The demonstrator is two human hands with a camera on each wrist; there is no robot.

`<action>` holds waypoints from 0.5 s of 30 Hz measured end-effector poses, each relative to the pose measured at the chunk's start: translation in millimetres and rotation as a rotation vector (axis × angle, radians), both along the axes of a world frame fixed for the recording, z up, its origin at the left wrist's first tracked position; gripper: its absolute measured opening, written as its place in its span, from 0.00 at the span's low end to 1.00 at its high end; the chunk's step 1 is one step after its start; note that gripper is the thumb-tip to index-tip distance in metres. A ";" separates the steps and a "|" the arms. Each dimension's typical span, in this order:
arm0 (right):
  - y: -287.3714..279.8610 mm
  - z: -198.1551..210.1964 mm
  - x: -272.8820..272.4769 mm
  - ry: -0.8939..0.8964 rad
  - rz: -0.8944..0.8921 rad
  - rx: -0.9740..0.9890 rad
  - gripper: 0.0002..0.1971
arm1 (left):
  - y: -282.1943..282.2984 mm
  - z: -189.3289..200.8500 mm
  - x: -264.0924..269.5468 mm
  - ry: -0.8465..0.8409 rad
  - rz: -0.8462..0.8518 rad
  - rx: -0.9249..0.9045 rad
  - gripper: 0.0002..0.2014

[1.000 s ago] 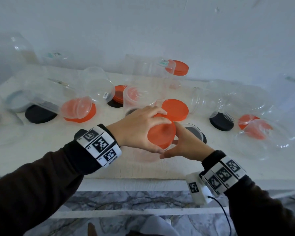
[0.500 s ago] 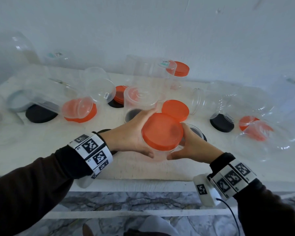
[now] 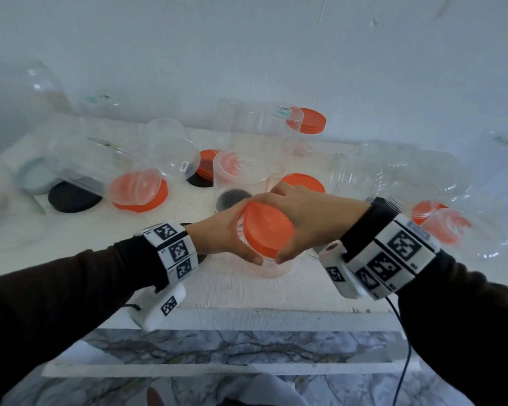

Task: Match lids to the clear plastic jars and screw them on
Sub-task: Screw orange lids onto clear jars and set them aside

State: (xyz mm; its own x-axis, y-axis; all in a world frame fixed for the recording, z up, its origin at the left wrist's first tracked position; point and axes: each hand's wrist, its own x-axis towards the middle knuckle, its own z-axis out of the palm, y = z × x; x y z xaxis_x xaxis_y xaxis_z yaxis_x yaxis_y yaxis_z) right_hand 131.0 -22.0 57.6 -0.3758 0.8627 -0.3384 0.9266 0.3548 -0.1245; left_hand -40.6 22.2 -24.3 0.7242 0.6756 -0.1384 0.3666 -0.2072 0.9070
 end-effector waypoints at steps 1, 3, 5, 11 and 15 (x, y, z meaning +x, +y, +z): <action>1.7 0.4 0.2 0.018 0.007 -0.021 0.51 | 0.4 -0.3 -0.3 0.010 -0.001 -0.002 0.47; 4.2 0.3 1.7 0.049 0.029 -0.050 0.52 | 2.7 -1.2 -0.7 0.028 -0.010 -0.005 0.49; 5.0 0.6 2.6 0.055 0.056 -0.071 0.53 | 3.7 -1.6 -1.3 0.041 -0.019 -0.011 0.53; 4.4 0.3 1.2 0.076 0.070 -0.085 0.52 | 3.1 -2.5 -1.8 0.046 -0.030 -0.032 0.51; 0.3 1.9 -1.4 0.017 0.010 -0.008 0.50 | 4.0 -0.7 -1.3 0.045 -0.021 -0.017 0.45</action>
State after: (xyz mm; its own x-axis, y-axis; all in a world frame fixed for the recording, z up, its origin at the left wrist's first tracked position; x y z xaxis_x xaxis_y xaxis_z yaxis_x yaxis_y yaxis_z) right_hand 129.6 -21.7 59.4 -0.3901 0.8562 -0.3386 0.9208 0.3631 -0.1427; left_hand -41.9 26.2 -25.0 0.7309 0.6576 -0.1825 0.4029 -0.1999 0.8932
